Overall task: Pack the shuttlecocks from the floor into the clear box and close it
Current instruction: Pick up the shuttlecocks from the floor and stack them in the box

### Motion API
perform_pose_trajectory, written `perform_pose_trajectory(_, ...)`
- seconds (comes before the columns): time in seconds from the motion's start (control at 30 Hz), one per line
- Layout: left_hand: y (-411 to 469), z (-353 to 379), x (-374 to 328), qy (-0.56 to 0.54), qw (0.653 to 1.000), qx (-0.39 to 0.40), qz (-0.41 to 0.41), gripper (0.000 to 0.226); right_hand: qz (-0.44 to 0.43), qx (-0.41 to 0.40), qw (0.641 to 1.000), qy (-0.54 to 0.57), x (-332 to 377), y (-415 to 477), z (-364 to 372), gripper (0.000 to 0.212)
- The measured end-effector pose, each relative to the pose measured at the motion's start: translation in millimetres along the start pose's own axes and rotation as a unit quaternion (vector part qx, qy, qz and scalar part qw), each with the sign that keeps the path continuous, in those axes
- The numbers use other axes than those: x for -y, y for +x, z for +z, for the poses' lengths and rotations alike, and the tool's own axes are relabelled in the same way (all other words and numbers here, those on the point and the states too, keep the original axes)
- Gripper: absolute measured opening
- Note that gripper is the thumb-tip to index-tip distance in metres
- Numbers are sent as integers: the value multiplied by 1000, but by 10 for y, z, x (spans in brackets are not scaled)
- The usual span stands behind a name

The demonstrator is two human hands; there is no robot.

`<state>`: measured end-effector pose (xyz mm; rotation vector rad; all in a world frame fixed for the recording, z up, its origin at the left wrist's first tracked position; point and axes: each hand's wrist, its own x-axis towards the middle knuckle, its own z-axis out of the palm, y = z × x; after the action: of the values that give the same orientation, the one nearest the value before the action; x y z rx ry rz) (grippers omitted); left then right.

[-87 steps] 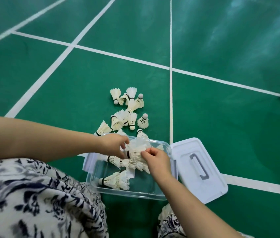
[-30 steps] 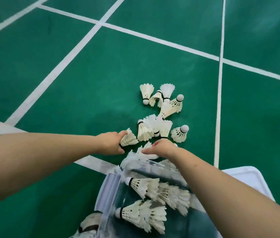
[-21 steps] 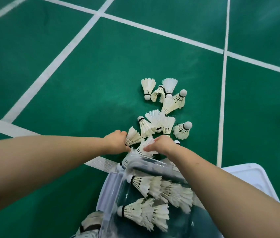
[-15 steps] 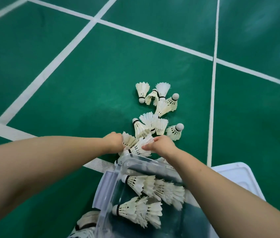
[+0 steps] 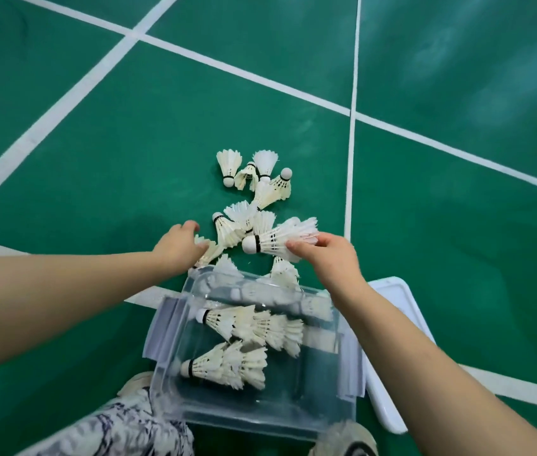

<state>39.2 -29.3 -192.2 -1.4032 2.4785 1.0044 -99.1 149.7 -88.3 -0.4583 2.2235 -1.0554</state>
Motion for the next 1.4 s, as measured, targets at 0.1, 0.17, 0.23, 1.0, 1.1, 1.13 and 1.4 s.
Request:
perform_pose_trajectory(0.1, -173, -130, -159, -47, 998, -3, 45, 37, -1, -8, 1000, 21, -28, -181, -61, 19)
perform_pose_trajectory(0.17, -345, -210, -317, -82, 991, 9, 102, 33, -3, -9, 1000, 14, -42, -271, -57, 16)
perform_pose_trajectory(0.23, -556, -269, -484, -141, 978, 38, 150, 30, -10, -16, 1000, 11, -47, -335, -43, 19)
perform_pose_trajectory(1.0, -1182, -19, -409, 31, 969, 174, 170, 47, 7, 58, 932, -358, -1017, -846, 88, 40)
perform_pose_trajectory(1.1, -1207, 25, -352, 30, 970, 183, 155, 49, 28, 104, 920, -376, -1137, -834, 222, 41)
perform_pose_trajectory(1.13, -1212, 44, -338, 26, 970, 187, 152, 49, 43, 121, 921, -368, -1169, -819, 268, 39)
perform_pose_trajectory(1.4, -1190, 164, -311, 28, 967, 207, 148, 47, 256, 181, 948, -52, -1440, -615, 626, 29)
